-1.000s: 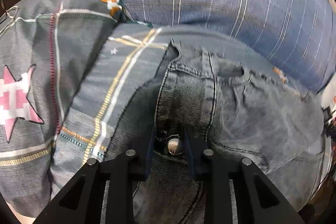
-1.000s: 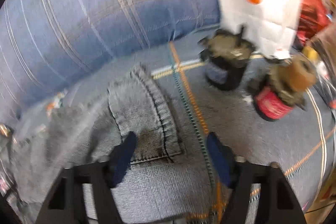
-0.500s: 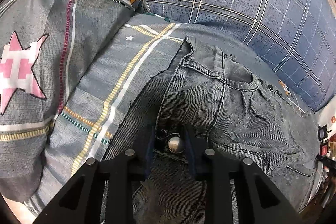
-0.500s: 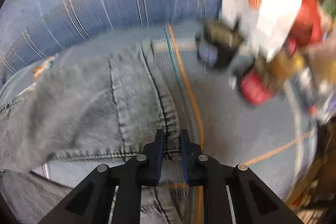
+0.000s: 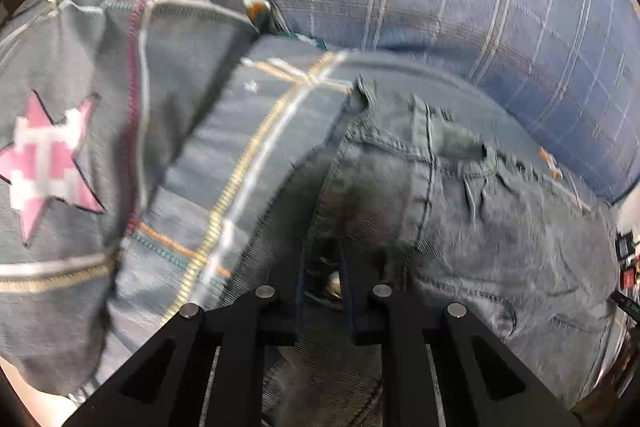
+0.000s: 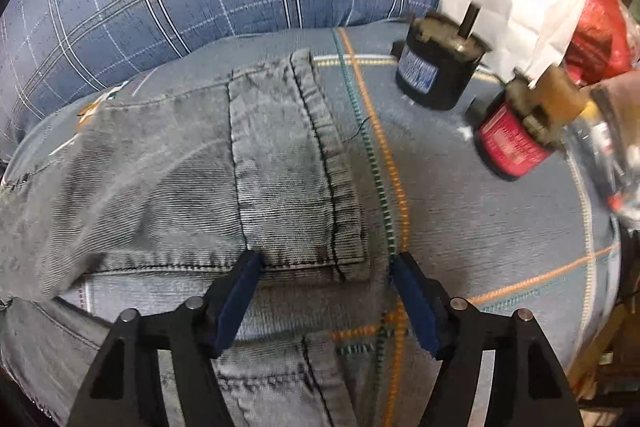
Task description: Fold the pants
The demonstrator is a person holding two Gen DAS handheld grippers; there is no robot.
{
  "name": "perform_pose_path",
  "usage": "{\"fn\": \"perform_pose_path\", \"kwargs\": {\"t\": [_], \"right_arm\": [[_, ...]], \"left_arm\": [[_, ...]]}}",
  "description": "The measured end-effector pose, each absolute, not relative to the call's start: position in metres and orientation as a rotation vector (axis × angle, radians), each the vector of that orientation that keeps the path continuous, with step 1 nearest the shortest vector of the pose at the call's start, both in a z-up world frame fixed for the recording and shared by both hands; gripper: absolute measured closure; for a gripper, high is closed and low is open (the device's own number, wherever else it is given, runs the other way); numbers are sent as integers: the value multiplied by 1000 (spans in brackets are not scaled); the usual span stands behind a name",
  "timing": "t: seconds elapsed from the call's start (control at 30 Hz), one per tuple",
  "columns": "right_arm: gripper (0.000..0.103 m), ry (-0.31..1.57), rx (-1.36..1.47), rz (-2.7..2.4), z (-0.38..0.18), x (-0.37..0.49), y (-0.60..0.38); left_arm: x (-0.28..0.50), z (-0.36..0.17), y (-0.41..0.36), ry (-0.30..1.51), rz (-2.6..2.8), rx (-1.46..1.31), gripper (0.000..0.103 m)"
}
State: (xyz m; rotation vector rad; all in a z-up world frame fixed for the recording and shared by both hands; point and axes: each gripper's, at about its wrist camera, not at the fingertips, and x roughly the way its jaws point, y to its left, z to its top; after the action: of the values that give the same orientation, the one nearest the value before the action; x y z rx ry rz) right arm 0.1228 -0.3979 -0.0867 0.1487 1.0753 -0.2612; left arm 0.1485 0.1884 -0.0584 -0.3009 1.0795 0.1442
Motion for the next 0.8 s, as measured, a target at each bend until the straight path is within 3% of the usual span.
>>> {"fn": "perform_pose_path", "kwargs": {"t": [0.03, 0.07, 0.1, 0.17, 0.37, 0.67, 0.8], "right_arm": [[31, 1049, 153, -256, -77, 120, -397], [31, 1034, 155, -259, -68, 120, -398], [30, 1011, 165, -264, -57, 121, -401], [28, 979, 192, -253, -44, 124, -403], [28, 950, 220, -215, -34, 154, -408], [30, 990, 251, -192, -53, 222, -420], [46, 1051, 218, -221, -71, 248, -420]], "left_arm": [[151, -54, 190, 1071, 129, -310, 86], [157, -46, 192, 1061, 90, -337, 78], [162, -41, 193, 1052, 77, -350, 55], [177, -31, 196, 999, 85, -364, 28], [253, -41, 191, 1038, 42, -378, 29], [295, -74, 176, 1130, 3, -388, 53], [300, -78, 180, 1146, 5, -391, 62]]}}
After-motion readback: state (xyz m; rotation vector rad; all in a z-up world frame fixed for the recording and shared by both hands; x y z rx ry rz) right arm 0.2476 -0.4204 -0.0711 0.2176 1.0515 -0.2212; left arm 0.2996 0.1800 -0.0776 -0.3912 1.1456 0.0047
